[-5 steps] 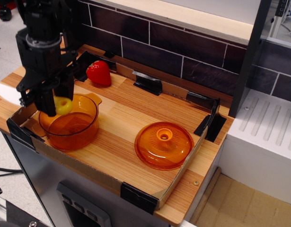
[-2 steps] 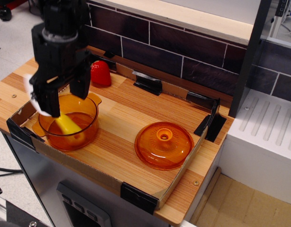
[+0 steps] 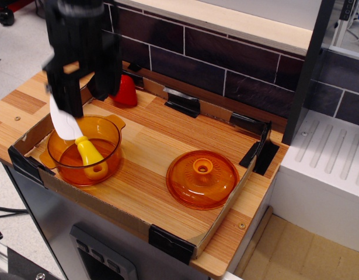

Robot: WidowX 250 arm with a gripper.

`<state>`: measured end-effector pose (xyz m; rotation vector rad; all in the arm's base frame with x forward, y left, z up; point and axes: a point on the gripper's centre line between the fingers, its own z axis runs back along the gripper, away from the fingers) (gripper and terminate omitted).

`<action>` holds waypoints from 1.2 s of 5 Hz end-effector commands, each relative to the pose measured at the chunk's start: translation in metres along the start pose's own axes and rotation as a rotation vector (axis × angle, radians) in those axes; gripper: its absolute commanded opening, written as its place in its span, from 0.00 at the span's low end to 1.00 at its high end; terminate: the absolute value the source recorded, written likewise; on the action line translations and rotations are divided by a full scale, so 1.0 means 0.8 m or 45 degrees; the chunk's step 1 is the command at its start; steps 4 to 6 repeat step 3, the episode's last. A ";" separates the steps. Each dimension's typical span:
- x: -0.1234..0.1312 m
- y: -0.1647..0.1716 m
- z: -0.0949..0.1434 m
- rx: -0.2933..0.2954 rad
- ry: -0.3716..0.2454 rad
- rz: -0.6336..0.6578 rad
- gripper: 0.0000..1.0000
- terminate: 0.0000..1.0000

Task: Put knife in pot

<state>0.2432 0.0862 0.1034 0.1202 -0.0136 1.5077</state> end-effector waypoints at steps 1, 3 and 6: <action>0.028 -0.021 0.058 -0.101 -0.007 0.019 1.00 0.00; 0.028 -0.021 0.058 -0.101 -0.007 0.019 1.00 1.00; 0.028 -0.021 0.058 -0.101 -0.007 0.019 1.00 1.00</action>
